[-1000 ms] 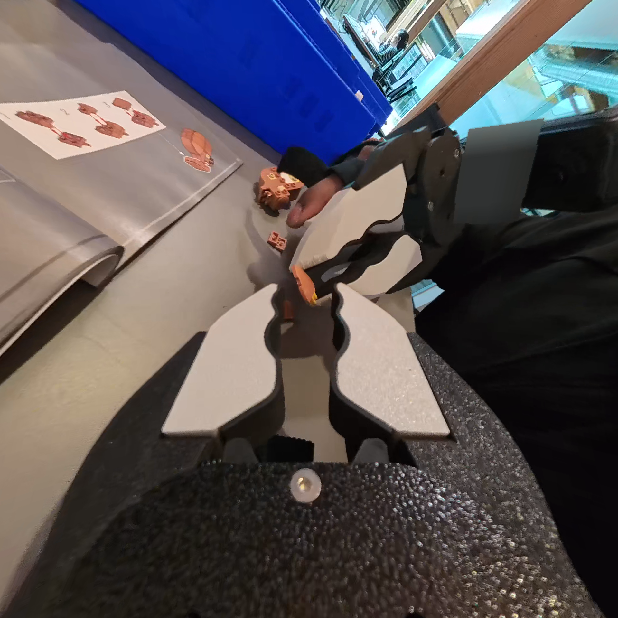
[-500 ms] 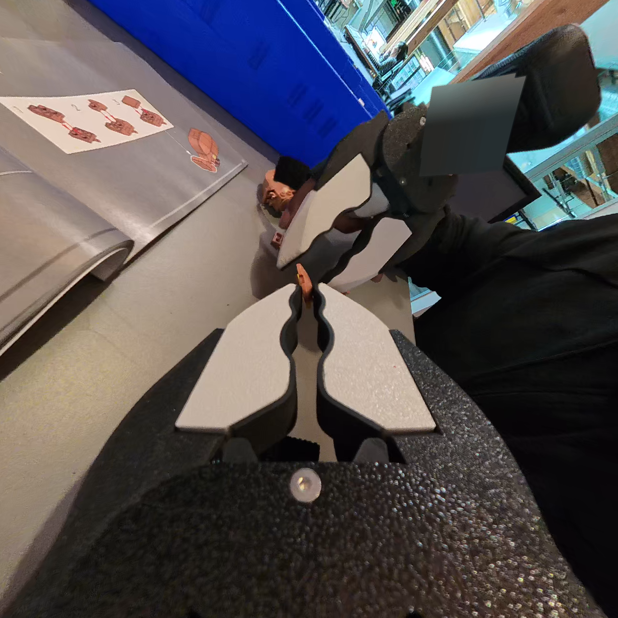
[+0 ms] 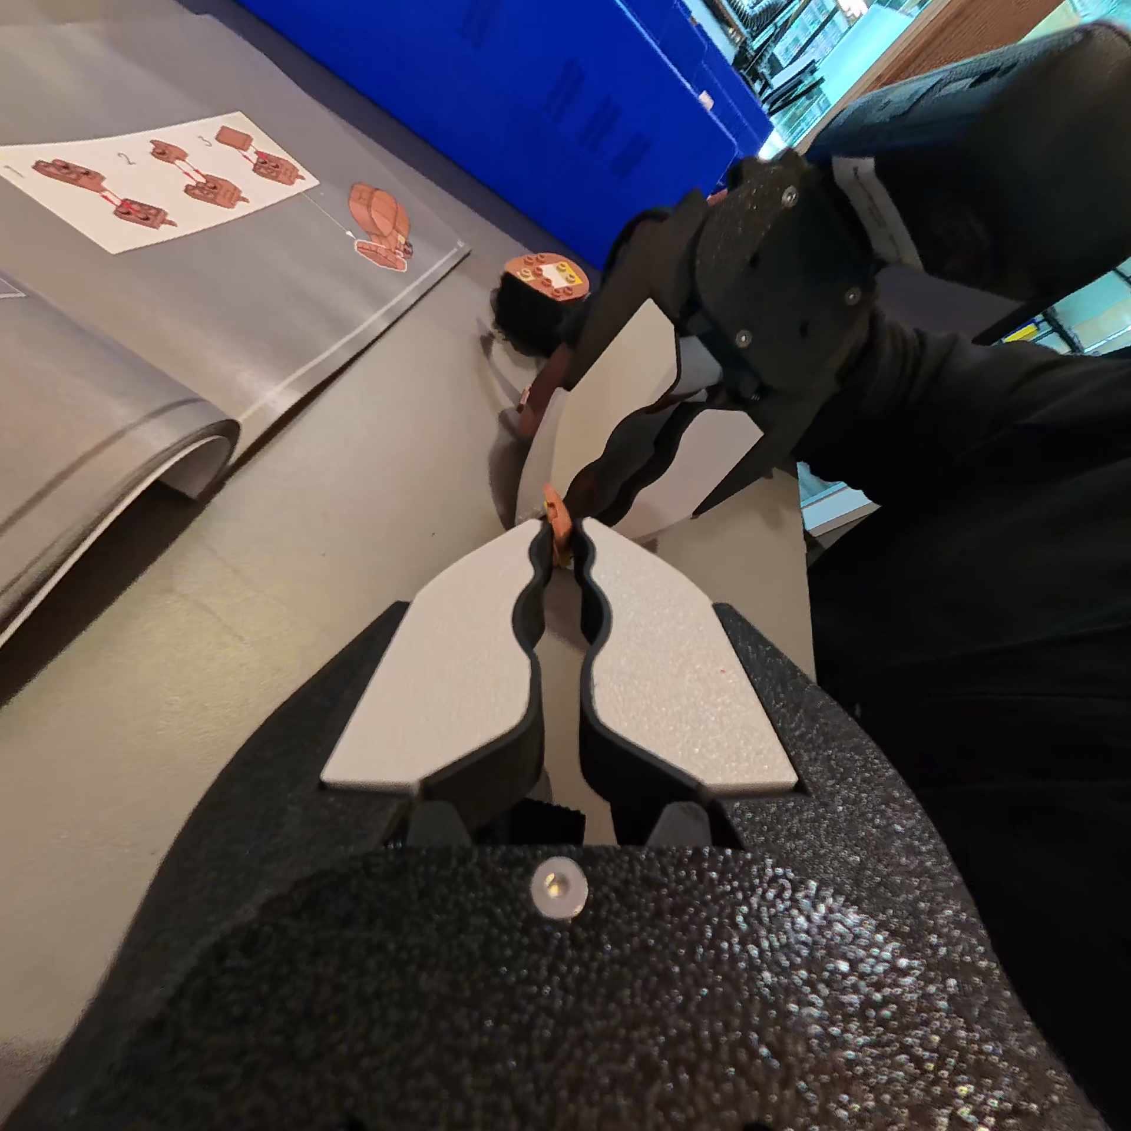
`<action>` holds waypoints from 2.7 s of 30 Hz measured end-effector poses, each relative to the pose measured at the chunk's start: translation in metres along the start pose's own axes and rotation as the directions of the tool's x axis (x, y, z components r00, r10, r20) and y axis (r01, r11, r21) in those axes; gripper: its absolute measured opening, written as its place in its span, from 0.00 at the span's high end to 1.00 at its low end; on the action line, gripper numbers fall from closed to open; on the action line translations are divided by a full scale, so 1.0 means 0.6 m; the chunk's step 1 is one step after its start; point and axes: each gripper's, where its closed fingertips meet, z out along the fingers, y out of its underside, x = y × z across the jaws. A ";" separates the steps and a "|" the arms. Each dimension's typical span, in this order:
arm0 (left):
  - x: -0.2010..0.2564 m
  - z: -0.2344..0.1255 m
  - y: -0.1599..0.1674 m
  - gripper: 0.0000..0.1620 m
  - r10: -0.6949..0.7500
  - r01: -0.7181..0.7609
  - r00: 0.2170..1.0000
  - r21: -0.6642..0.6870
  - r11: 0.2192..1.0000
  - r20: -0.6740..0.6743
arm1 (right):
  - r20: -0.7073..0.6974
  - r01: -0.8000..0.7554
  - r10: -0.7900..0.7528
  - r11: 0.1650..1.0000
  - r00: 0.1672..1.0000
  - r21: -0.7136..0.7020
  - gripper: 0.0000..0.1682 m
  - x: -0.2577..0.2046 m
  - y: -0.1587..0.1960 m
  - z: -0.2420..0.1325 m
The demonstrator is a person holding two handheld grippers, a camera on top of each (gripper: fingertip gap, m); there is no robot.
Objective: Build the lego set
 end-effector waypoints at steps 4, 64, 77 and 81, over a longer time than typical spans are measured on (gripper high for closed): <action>-0.004 0.000 0.005 0.96 0.021 -0.020 0.999 -0.022 1.000 0.028 | -0.041 -0.003 0.005 0.999 0.999 0.042 0.89 0.005 -0.007 -0.003; 0.051 -0.007 -0.029 0.94 -0.107 0.149 0.950 0.122 0.981 -0.294 | -0.292 0.068 0.053 0.919 0.955 0.388 0.90 0.024 -0.100 -0.084; 0.055 -0.009 -0.030 0.95 -0.191 0.245 0.917 0.116 0.962 -0.349 | -0.375 0.159 -0.020 0.926 0.927 0.343 0.90 0.019 -0.107 -0.083; 0.057 -0.011 -0.033 0.96 -0.180 0.240 0.917 0.130 0.962 -0.357 | -0.380 0.162 -0.018 0.922 0.925 0.351 0.90 0.019 -0.110 -0.086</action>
